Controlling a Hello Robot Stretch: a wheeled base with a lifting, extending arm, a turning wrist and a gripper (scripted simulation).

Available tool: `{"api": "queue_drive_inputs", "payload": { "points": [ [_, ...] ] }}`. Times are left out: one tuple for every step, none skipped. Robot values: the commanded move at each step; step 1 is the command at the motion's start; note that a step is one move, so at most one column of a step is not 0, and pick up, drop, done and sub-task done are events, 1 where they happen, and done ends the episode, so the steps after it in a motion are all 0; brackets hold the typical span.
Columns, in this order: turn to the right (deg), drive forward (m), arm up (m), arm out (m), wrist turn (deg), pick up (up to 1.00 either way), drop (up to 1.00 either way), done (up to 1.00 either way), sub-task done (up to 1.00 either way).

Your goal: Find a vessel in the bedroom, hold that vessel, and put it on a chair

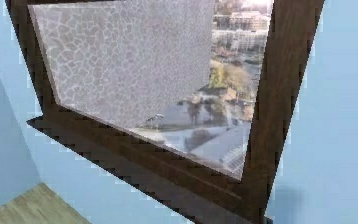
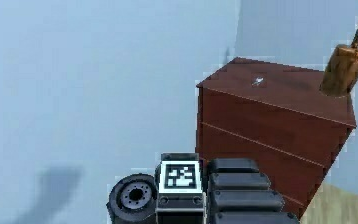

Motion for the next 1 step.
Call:
{"api": "queue_drive_inputs", "payload": {
  "points": [
    [-6.0, 0.0, 0.0, 0.0, 0.0, 0.0, 0.0, 0.0, 0.0]
  ]
}}
